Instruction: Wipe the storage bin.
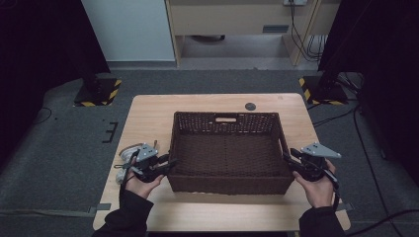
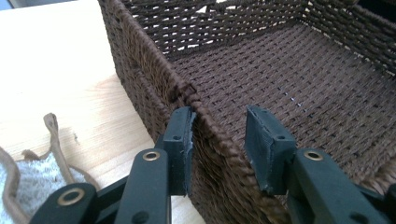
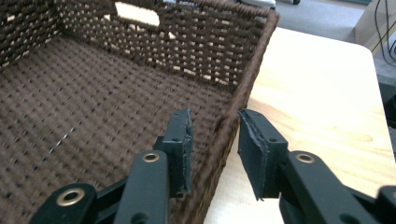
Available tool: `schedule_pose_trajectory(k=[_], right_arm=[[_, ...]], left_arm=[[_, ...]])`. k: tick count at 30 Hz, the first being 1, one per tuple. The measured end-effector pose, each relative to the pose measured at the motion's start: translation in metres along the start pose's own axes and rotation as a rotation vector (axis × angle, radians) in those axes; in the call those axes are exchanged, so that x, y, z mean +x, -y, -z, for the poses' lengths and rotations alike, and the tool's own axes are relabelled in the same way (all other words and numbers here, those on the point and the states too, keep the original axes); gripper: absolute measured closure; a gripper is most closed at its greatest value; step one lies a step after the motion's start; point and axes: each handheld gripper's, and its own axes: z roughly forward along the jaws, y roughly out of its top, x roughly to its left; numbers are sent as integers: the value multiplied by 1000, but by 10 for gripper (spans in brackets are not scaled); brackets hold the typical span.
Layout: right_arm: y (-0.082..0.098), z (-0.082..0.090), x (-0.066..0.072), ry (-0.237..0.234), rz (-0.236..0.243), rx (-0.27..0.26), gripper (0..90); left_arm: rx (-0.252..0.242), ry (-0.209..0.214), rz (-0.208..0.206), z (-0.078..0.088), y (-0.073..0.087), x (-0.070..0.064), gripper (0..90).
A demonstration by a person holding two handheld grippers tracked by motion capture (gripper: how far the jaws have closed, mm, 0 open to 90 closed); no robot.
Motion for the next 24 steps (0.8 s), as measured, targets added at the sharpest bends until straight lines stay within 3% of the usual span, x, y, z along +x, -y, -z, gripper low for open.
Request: schedule_pose_trajectory(k=[7, 13, 20, 24], right_arm=[[1, -4, -1, 7, -25, 55, 719], [-3, -14, -4, 32, -9, 41, 743], [-6, -12, -4, 25, 1, 8, 681], [-5, -2, -1, 11, -4, 9, 659]], left_arm=[[-21, 10, -13, 3, -2, -1, 586], [-72, -6, 2, 6, -13, 7, 507], [-16, -10, -10, -11, -9, 8, 501], [-14, -5, -9, -11, -7, 6, 514]])
